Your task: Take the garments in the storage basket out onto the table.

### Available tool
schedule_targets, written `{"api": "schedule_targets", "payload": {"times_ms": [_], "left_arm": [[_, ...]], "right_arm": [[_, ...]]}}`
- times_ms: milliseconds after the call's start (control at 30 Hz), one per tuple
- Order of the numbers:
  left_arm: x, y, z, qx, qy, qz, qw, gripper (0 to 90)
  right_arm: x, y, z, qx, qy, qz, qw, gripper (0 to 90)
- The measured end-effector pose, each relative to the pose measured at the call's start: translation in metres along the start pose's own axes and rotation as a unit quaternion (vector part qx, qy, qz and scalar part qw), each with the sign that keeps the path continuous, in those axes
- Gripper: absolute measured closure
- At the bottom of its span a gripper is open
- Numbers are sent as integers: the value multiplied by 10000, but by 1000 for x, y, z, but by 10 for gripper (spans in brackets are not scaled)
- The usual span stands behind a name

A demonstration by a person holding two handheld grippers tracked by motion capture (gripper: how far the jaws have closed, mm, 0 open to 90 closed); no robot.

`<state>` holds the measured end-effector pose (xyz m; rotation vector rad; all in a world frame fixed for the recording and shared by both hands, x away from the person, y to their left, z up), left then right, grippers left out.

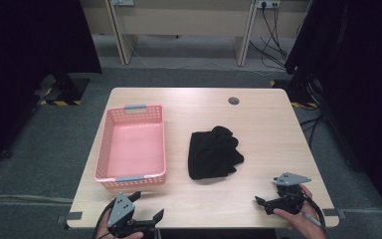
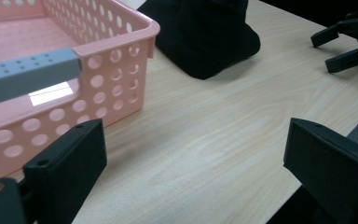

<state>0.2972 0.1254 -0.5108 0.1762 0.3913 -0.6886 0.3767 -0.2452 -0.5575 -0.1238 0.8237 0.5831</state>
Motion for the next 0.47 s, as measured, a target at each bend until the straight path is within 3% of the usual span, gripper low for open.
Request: {"api": "schedule_targets", "payload": {"times_ms": [467], "left_arm": [[0, 1, -3, -2, 35, 26, 10000, 53]], "right_arm": [[0, 0, 0, 0, 0, 0, 10000, 2]]}}
Point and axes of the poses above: each handheld gripper's, and its own axes: x roughly forward along the jaws, z roughly out of its top, y roughly to its left, the point moved 10 cm from there along x, roughly forward along the jaws, and after that the axes turned 11 degrees about x, right-handed, at the moved point
